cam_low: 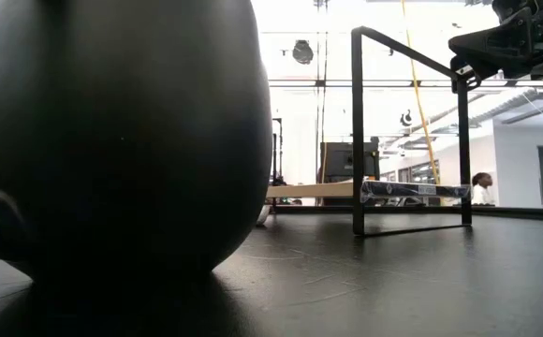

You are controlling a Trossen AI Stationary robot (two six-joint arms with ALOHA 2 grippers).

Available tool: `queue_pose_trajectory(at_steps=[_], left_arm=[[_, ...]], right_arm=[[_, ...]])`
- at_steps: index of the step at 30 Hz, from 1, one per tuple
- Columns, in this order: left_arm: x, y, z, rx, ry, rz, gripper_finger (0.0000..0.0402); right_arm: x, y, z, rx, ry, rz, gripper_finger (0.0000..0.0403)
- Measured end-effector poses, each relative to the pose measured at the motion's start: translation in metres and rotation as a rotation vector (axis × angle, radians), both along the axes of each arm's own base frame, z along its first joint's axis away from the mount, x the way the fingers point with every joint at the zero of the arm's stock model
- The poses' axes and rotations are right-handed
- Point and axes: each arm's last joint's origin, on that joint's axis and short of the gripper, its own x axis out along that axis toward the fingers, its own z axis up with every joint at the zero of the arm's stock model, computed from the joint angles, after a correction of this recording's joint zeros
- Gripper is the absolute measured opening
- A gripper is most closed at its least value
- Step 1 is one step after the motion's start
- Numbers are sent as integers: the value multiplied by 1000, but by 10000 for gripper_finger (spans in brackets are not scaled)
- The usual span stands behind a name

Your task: Stack small to large cups/mugs on shelf

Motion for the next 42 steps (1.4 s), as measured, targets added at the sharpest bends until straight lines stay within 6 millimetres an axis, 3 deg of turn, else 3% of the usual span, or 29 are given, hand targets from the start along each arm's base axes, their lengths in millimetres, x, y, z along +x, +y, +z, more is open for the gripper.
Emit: queue_pose_trajectory(at_steps=[7,32,42], left_arm=[[0,0,7,-127,-50,-3,21],[0,0,9,-128,-63,-4,21],[0,0,9,-228,-51,-9,21]], right_arm=[[0,0,0,0,-1,0,0],[0,0,0,0,-1,0,0],[0,0,0,0,0,0,0]])
